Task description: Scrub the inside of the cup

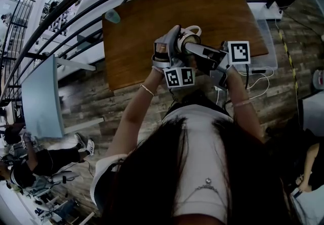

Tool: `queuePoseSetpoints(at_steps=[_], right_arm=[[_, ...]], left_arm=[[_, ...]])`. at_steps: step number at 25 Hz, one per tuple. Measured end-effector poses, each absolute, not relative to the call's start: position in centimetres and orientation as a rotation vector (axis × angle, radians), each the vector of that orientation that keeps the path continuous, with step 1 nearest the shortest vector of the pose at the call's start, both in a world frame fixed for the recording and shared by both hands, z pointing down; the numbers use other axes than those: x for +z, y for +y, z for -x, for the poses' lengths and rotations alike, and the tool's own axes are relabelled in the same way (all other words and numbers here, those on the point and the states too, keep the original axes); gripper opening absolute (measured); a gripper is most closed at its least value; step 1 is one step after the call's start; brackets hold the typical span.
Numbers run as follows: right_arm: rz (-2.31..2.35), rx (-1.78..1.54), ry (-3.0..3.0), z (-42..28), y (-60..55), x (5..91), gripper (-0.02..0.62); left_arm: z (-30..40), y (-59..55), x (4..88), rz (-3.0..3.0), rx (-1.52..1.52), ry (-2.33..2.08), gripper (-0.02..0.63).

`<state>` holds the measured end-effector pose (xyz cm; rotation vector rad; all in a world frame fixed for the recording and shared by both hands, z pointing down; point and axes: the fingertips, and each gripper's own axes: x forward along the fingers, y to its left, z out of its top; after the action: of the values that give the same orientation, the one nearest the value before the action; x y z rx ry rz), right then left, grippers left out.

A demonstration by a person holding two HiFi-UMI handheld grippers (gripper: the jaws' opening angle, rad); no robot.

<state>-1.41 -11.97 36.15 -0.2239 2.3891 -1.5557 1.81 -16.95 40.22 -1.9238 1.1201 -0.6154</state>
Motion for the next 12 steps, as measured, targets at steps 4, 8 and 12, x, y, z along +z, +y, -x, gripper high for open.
queuePoseSetpoints(at_steps=[4,8,12], right_arm=[[0.237,-1.562,2.388,1.28,-12.0,36.13,0.08],[0.262,-1.523,2.487,1.31,-11.84,36.47,0.08],[0.287,-1.486,2.588,1.35,-11.69,36.76,0.08]], left_arm=[[-1.92,-16.96,40.16,1.926,-0.622,1.116,0.411],[-1.96,-16.83,40.43,1.93,-0.633,1.094,0.411],[-2.03,-16.74,40.62,1.936,-0.647,1.079,0.411]])
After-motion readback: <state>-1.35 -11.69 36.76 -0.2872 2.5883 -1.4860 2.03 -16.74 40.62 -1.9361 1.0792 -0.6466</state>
